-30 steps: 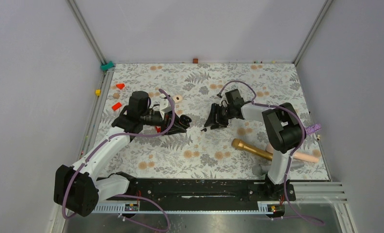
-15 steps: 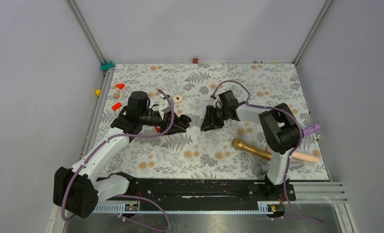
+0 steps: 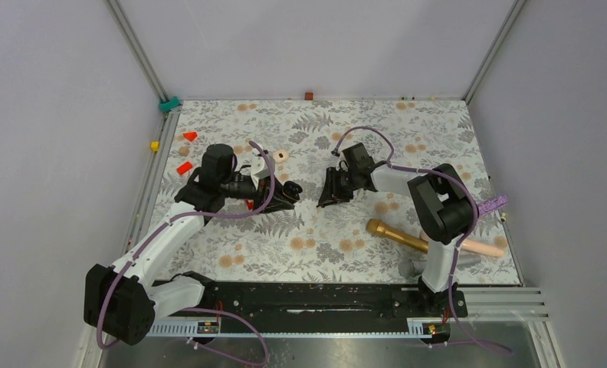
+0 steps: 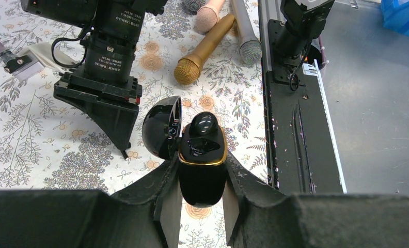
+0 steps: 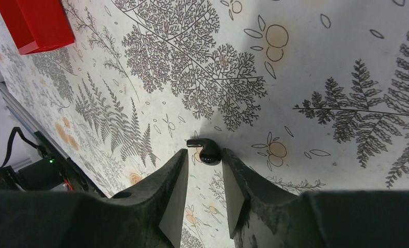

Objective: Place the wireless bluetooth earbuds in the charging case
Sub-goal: Pick up the earbud from the center of the board.

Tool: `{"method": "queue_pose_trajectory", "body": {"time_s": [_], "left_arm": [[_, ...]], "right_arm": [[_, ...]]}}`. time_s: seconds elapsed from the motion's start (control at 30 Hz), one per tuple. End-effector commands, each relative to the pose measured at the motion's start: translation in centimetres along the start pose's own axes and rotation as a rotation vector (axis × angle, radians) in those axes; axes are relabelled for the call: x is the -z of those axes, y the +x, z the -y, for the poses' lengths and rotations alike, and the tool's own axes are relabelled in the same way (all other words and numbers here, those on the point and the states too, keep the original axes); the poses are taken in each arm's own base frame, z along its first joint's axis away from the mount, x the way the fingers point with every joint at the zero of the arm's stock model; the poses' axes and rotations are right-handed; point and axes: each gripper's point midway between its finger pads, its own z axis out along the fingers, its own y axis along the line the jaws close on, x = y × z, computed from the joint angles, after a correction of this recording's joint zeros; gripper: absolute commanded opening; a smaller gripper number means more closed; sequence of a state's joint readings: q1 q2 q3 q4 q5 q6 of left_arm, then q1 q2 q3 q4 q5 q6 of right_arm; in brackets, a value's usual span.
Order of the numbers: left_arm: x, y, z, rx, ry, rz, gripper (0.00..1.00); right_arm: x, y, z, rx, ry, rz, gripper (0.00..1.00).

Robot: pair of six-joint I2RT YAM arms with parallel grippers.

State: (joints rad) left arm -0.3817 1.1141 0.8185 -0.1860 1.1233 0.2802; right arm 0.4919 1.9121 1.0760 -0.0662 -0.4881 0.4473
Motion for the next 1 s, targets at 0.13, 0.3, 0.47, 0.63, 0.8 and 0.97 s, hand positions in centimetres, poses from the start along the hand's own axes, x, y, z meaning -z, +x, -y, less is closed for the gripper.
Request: {"method": "queue_pose_trajectory", "body": {"time_s": [0.13,0.3,0.47,0.63,0.8,0.97], "left_arm": [[0.3,-2.5,0.1,-0.095,0.01,0.048,0.0],[0.3,-2.5,0.1,-0.096,0.008,0.047,0.0],[0.3,-2.5,0.1,-0.097,0.007,0.047,0.0],[0.3,-2.5,-0.2,-0.093,-0.013,0.051,0.0],[0.2,-2.6,-1.5,-0.068,-0.079,0.061,0.0],[0.1,-1.9,-3.2,-0.013,-0.156,0.054,0.0]], "right_arm": [[-0.6,1.2,1.9,0.049,0.146,-0.015,0.3],[-0.7,1.3,1.9,0.079,0.162,-0.013,0.24],[-0.3,0.5,0.4,0.143,0.107,0.007,0.13],[2.8,-2.1,-2.3,0.257,0.073,0.13,0.12],[6.2,-4.4,-4.2,0.379,0.09,0.254,0.12],[10.1,-6.5,-5.9,0.522,0.143,0.384,0.11]]}}
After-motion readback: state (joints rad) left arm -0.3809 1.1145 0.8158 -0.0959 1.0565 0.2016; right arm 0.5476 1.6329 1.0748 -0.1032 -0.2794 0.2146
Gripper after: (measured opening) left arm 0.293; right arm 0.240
